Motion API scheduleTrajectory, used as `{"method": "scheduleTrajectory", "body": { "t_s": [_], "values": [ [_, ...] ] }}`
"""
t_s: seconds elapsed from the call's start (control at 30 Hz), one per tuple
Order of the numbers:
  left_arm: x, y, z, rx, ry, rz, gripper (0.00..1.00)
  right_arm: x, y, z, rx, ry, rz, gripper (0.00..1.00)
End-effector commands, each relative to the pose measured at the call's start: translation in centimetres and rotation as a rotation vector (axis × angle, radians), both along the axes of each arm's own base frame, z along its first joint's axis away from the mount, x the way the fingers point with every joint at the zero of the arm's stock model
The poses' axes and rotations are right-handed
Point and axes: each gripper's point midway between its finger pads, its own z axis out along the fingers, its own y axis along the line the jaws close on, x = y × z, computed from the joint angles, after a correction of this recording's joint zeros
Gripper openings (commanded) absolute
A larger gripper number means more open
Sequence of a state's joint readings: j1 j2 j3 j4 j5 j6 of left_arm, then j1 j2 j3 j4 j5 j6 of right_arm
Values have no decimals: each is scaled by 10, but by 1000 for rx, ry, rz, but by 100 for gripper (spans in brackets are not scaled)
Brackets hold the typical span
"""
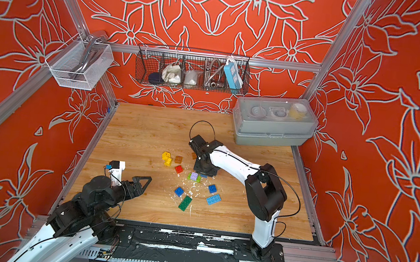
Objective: Assemble the number 1 with lego
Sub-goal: Pick up the lego brick from the center of the board, then assemble the lego brick with the lego brick.
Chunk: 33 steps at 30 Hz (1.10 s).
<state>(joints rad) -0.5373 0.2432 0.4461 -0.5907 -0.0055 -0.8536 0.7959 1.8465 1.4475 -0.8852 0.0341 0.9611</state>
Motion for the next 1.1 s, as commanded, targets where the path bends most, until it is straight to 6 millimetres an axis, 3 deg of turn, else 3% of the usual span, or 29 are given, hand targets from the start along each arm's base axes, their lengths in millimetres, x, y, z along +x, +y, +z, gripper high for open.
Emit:
{"method": "scheduleTrajectory", "body": {
  "t_s": [0.0, 0.27, 1.07],
  "values": [
    [0, 3, 5, -6, -16, 16, 98, -6, -4, -2, -70, 23, -12, 19],
    [-4, 10, 5, -19, -33, 38, 98, -5, 25, 2, -91, 31, 19, 19],
    [-6, 13, 5, -24, -38, 52, 98, 4, 40, -27, -79, 66, -20, 18]
  ]
}}
